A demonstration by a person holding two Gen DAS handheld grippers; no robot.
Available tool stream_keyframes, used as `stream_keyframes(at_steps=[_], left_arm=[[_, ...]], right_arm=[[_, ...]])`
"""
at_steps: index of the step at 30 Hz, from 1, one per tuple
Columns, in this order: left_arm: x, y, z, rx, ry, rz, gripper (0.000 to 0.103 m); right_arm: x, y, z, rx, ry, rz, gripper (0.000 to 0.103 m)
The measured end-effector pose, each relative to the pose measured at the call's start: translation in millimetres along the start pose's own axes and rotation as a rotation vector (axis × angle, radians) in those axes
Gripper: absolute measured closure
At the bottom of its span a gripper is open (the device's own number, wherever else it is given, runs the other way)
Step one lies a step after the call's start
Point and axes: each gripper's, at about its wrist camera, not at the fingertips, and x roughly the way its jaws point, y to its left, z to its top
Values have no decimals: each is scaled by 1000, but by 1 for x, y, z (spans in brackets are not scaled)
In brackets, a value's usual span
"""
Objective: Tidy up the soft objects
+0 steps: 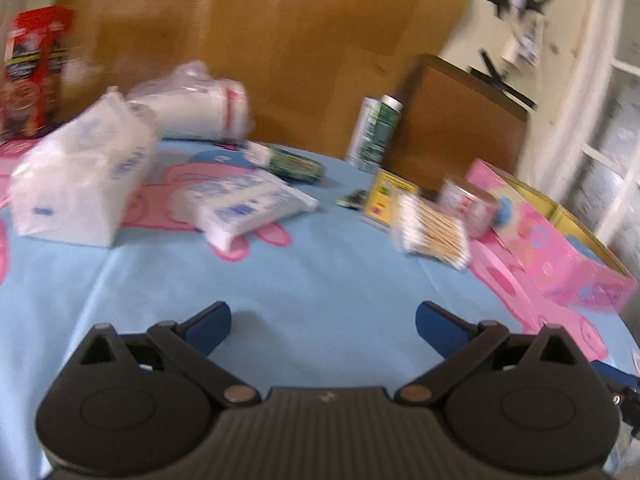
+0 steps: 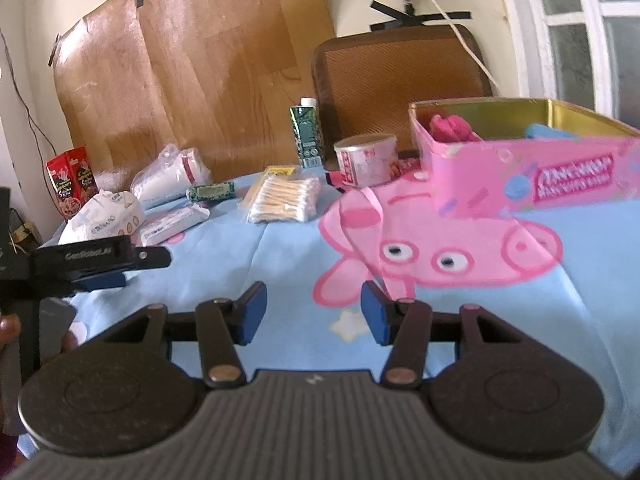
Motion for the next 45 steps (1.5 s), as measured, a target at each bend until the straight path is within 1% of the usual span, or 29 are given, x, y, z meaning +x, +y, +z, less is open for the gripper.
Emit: stream_keyframes(at_steps=[5,9,10,11,12,13,14,15,16,17,18,20,21,24,25,27,30,31,32,34,36,37,38,39,40,41,42,44,45], left_arm=[[-2,14,3,-75,-20,-14,2],[-1,13,4,-71,-15,-30,2],[-1,13,3,-67,-14,-31,2],[0,12,3,-63,-13,-33,1],[0,11,3,-61,-11,-38,1],[0,11,3,-60,-10,-42,1],[1,11,3,-61,-9,-42,1],[1,11,3,-62,-9,-43,1],[2,11,3,-61,-8,-44,1],[2,11,3,-61,-8,-46,1],[1,11,3,-62,-9,-50,1],[1,11,2,-68,-11,-64,2],[0,13,3,-73,-11,-80,3],[0,13,3,-79,7,-137,15],[0,9,4,-65,18,-149,20],[-1,-4,5,-38,37,-182,25],[-3,-38,9,20,62,-284,27],[-2,-49,9,43,73,-306,27],[-1,-62,9,74,92,-324,27],[6,-85,6,132,132,-345,29],[19,-104,0,181,173,-340,29],[28,-111,-3,193,204,-332,33],[39,-115,-7,196,250,-339,37],[44,-120,-11,199,253,-355,41],[45,-124,-11,211,249,-361,44],[45,-130,-9,209,258,-353,45],[42,-136,-6,213,245,-349,46],[34,-151,9,237,190,-392,46],[32,-162,19,245,160,-418,46]], right_arm=[[35,17,22,-67,17,42,48],[74,30,49,-132,12,89,47],[86,30,56,-135,21,95,42],[99,28,62,-123,26,87,35],[114,24,69,-93,30,69,31],[129,20,75,-56,44,58,24],[146,15,79,-15,75,64,23],[158,11,81,11,108,77,25],[167,8,80,29,141,88,52],[170,5,77,46,172,95,64],[163,2,75,69,163,112,70],[137,-5,66,101,159,160,79],[119,-7,60,99,144,171,79],[64,-18,39,71,106,162,79],[49,-23,34,69,99,155,79],[22,-32,17,48,89,124,78],[3,-39,1,14,77,101,63],[0,-42,-2,13,73,104,49],[-3,-43,-5,8,69,109,43],[-4,-39,-10,-41,73,116,40],[2,-32,-13,-99,84,103,40],[8,-29,-15,-124,81,98,40],[12,-26,-15,-149,64,91,42],[17,-23,-15,-179,57,91,49],[20,-21,-13,-199,52,84,63],[23,-21,-10,-198,53,76,63],[21,-24,-6,-178,40,73,63],[9,-32,5,-169,-31,62,64],[2,-38,15,-178,-83,48,64]])
